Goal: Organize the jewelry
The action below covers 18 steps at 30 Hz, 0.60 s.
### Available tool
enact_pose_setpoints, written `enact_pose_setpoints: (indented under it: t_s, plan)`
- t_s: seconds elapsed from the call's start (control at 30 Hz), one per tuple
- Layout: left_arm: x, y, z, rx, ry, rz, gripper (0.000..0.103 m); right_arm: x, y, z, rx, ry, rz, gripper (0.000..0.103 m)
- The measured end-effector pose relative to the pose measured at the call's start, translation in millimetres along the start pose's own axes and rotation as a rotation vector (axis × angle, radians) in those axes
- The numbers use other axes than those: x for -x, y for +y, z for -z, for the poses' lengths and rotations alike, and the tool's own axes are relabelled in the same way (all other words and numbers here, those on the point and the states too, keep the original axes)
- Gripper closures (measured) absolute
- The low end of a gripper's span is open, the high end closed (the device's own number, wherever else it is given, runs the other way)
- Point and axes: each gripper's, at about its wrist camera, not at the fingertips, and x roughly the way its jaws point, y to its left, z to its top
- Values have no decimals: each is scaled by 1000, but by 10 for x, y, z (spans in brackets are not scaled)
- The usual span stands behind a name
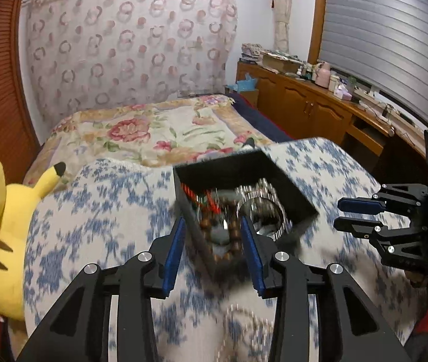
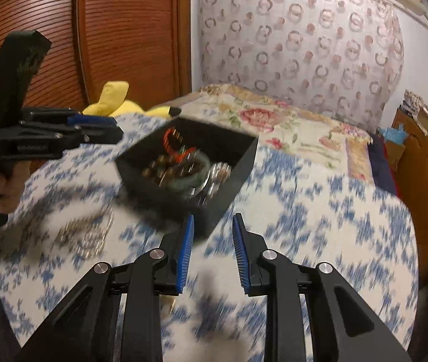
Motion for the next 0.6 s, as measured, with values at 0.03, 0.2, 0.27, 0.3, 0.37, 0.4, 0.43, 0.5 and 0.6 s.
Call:
enact_pose_setpoints:
  t_s: [0.03, 0.2, 0.27, 0.3, 0.37, 0.4, 0.43, 0.5, 0.6]
  plan:
    - [27, -3, 77, -3, 12, 1, 66, 6, 28, 71, 0, 17, -4, 74]
    - [56, 18, 351, -4, 65, -5, 66, -22, 128, 336, 0, 91, -22, 74]
    - [57, 39, 460, 3, 84, -9, 65, -47, 147, 376, -3, 109, -36, 74]
    - [51, 49, 497, 6, 91, -10, 64, -59, 162, 398, -4, 116, -44, 74]
    - [36, 88, 577, 16, 108, -14, 63, -92, 209, 430, 5, 130, -53, 74]
    - [30, 106, 610, 20, 114, -16, 62, -101, 222, 436, 9, 136, -55, 74]
    - [23, 118, 631, 24, 120, -18, 62, -116, 242, 442, 18, 143, -55, 75]
    - [8, 146, 676, 28, 131, -21, 62, -129, 259, 445, 38, 154, -45, 77]
    - [-7, 163, 709, 33, 144, -21, 62, -161, 285, 449, 57, 168, -40, 84]
